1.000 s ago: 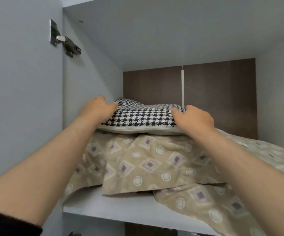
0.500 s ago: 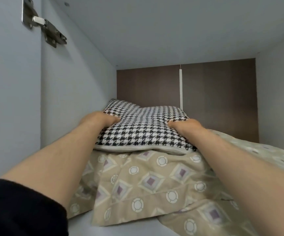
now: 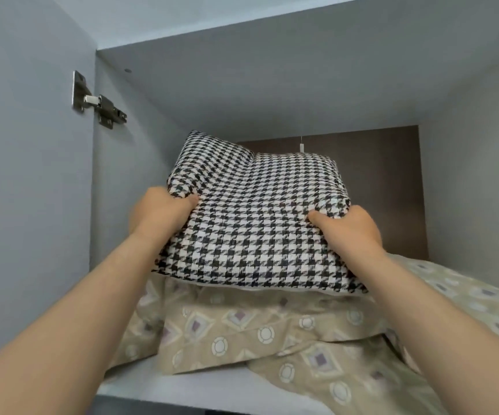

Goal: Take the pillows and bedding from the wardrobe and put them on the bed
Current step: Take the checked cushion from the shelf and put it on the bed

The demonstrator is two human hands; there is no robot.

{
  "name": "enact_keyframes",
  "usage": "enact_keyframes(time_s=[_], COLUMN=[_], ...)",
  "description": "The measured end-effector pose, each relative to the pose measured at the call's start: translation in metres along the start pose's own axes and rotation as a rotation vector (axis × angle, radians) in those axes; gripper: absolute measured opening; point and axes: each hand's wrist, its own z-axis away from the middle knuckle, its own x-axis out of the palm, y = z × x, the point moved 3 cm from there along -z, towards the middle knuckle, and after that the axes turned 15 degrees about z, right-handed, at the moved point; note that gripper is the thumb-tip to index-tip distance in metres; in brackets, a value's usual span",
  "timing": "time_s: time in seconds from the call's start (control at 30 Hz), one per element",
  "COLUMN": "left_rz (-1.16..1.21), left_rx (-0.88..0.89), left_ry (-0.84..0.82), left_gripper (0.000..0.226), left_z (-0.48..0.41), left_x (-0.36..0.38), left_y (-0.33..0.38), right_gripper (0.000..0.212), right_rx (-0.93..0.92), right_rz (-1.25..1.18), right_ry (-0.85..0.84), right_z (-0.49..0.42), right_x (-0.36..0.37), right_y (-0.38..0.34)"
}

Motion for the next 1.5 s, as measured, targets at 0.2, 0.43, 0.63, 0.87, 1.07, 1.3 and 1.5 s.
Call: enact_keyframes(time_s=[0.2, 0.43, 0.63, 0.87, 1.07, 1.3, 1.5], left_rz=[0.127, 0.199, 0.351, 0.450, 0.535, 0.641, 0.732], left_rx=[0.023, 0.019, 0.085, 0.042, -0.047, -0.123, -0.074], left_ry=[-0.019, -0.031, -0.134, -0.294, -0.409, -0.522, -0.665], left_gripper=[0.037, 0.030, 0.024, 0.031, 0.025, 0.043, 0.046], left_z=[0.081, 0.167, 0.226, 0.303, 0.377, 0.444, 0.510], left_x=[-0.012, -0.039, -0.072, -0.099, -0.143, -0.180, -0.225], left_y=[0.011, 0.015, 0.012, -0.019, -0.020, -0.020, 0.036], right_gripper=[0.073, 0.061, 0.049, 0.049, 0.045, 0.038, 0.033], right_rx=[0.060, 0.092, 0.095, 0.232, 0.329, 0.381, 0.427], right_rz=[-0.048, -0.103, -0.046, 0.040, 0.156, 0.243, 0.324], right_ry=[0.045, 0.107, 0.242, 0.341, 0.393, 0.462, 0.604], right_z=[0.046, 0.127, 0.217, 0.351, 0.454, 0.559, 0.657], right_x=[-0.048, -0.095, -0.148, -0.199, -0.249, -0.304, -0.380], right_y=[0.044, 0.074, 0.073, 0.083, 0.076, 0.057, 0.037])
